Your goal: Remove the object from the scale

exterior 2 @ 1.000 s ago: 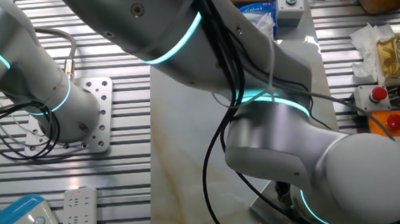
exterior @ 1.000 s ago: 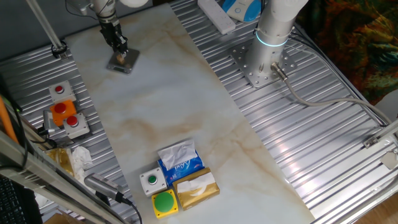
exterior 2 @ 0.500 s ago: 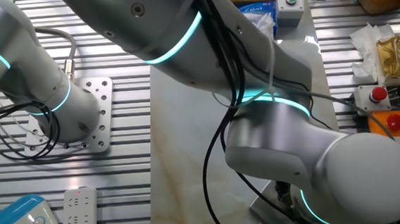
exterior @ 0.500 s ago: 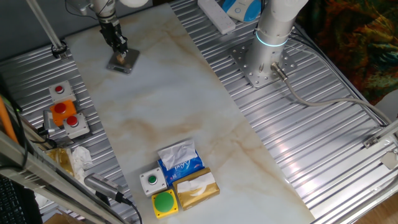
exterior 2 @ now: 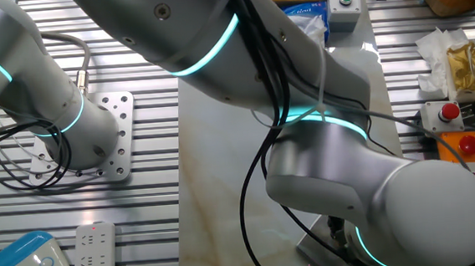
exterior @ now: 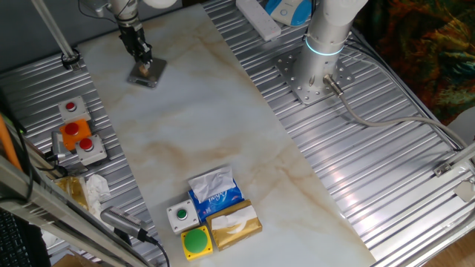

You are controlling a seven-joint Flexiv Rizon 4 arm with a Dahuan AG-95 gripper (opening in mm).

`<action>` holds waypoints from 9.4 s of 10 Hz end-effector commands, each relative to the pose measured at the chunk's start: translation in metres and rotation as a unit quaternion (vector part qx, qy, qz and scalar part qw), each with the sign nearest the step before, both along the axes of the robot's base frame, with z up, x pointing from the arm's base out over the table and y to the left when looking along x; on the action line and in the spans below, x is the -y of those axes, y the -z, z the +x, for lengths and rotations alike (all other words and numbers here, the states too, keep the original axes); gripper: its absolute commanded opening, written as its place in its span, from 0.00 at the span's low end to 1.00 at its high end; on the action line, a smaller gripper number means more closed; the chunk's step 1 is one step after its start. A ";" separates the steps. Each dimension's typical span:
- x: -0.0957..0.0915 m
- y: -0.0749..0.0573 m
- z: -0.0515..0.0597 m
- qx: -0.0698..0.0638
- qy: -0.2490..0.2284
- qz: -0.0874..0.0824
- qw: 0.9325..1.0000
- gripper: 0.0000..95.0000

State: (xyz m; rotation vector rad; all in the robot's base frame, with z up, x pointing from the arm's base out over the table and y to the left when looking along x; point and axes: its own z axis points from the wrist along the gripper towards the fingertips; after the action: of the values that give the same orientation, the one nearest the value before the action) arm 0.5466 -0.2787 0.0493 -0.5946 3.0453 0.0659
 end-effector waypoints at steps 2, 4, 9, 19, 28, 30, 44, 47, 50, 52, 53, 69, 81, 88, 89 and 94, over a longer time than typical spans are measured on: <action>0.000 0.000 0.000 -0.001 0.001 -0.001 1.000 0.40; 0.000 0.000 0.000 -0.001 0.005 -0.001 1.000 0.40; 0.000 0.000 0.000 -0.017 0.008 0.005 1.000 0.40; 0.000 0.000 0.001 -0.027 0.013 0.008 1.000 0.20; 0.001 0.019 0.006 -0.024 0.006 0.009 1.000 0.40; 0.000 0.019 0.006 -0.025 0.007 0.008 1.000 0.40; 0.000 0.018 0.006 -0.026 0.013 0.004 1.000 0.00; 0.000 0.018 0.006 -0.022 0.019 0.004 1.000 0.00; 0.000 0.018 0.006 -0.022 0.021 0.003 1.000 0.00; 0.000 0.017 0.006 -0.022 0.018 0.002 1.000 0.00; -0.001 0.016 0.006 -0.022 0.018 0.002 1.000 0.00; -0.118 -0.033 0.018 -0.030 0.086 0.000 0.996 0.00; -0.127 -0.037 0.026 -0.033 0.103 0.005 0.994 0.00; -0.127 -0.037 0.026 -0.027 0.116 0.005 0.993 0.00; -0.127 -0.037 0.026 -0.027 0.117 0.004 0.993 0.00; -0.127 -0.037 0.026 -0.027 0.066 -0.001 0.997 0.00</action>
State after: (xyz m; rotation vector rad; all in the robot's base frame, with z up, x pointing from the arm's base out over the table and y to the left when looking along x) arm 0.5709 -0.1512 0.0874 -0.3640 3.1279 0.0678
